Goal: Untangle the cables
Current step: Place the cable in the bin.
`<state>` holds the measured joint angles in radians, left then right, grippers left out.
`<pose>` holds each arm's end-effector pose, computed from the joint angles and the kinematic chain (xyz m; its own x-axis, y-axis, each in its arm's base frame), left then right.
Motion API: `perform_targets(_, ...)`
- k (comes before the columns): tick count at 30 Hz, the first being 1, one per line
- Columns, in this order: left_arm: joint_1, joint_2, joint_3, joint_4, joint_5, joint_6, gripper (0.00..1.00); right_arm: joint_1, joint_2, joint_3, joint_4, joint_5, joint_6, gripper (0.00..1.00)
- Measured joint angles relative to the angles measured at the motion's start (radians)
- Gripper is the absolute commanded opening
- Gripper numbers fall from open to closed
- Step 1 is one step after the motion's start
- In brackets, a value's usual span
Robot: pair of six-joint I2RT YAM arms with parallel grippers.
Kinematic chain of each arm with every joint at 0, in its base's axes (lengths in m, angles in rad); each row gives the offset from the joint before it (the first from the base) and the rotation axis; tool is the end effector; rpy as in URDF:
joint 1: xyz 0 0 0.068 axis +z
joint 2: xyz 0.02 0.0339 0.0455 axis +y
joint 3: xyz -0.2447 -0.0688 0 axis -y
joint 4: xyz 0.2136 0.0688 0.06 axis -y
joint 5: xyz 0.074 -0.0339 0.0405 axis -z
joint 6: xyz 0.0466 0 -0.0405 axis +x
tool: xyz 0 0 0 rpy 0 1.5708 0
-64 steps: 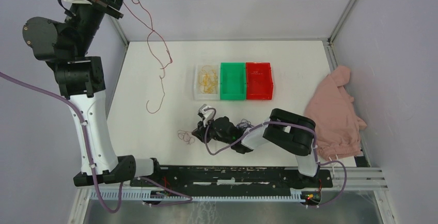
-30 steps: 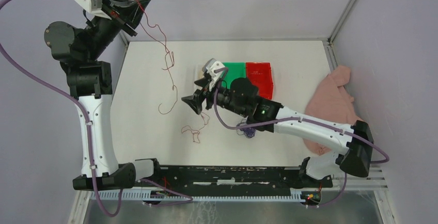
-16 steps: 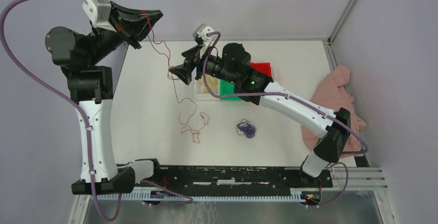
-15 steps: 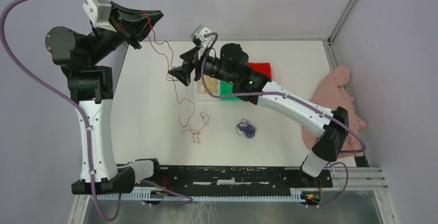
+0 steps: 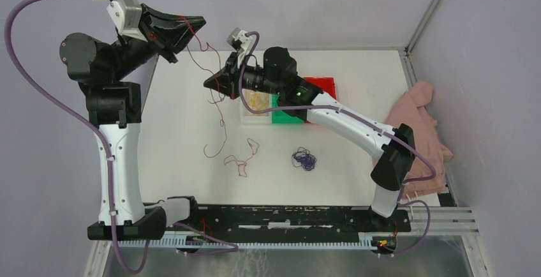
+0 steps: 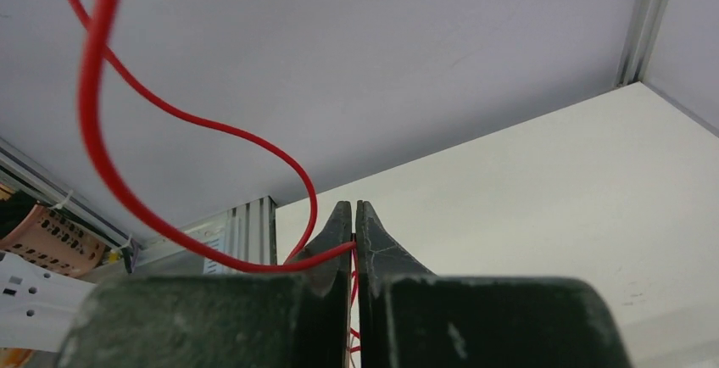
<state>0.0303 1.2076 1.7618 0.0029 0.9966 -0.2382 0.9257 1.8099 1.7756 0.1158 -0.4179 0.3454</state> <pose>0.1685 -0.0340 0.5582 0.3494 -0.1176 -0.9296 0.8009 0.5523 0.2311 0.2312 0.3387 0.4134 -0.2835 0.1378 -0.9490 -0.9326 0.1909 0.3064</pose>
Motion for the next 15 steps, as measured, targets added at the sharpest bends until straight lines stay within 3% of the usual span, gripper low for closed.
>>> perform_targets(9, -0.022, -0.027, -0.042, 0.041, -0.063, 0.001, 0.03, -0.111, -0.039, -0.06, 0.07, 0.02, 0.13, 0.0)
perform_targets(15, -0.141, 0.008, -0.05, 0.043, -0.182, 0.031, 0.03, -0.207, -0.138, -0.138, 0.096, 0.064, 0.163, 0.0)
